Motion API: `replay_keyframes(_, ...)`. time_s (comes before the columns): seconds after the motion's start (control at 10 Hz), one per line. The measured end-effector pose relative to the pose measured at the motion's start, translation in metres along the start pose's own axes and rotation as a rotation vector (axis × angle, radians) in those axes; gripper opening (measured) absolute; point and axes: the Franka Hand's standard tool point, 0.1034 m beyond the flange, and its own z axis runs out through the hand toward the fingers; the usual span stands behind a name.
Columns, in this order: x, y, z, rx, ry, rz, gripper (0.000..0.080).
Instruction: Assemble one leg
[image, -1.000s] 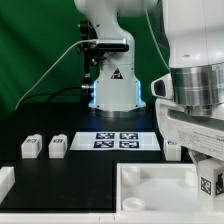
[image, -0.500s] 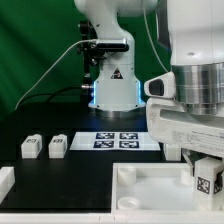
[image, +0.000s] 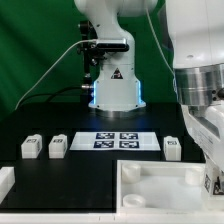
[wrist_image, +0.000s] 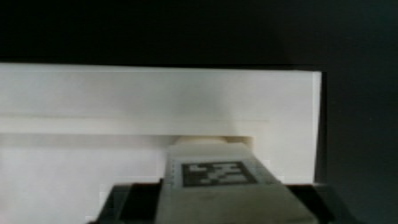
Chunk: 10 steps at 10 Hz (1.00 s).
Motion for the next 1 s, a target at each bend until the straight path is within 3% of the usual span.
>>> replay_keyframes(0.1,0.0027,-0.0002,-0.0004,-0.01,-0.007,-0.005,0.0292)
replay_keyframes(0.2,0.0059,0.0022,0.0,0.006,0.001,-0.067,0.0292)
replay_keyframes(0.6,0.0047,0.0018,-0.0001,0.008,0.001,-0.025,0.0292)
replay_keyframes(0.7,0.003,0.0003,0.0001,0.019,-0.002,0.113,0.0292)
replay_keyframes(0.9,0.0037,0.002,0.001,0.094,-0.03,0.376,0.0292)
replay_keyframes(1.0,0.004,0.0016,0.0006,0.087,-0.03,0.375,0.0292)
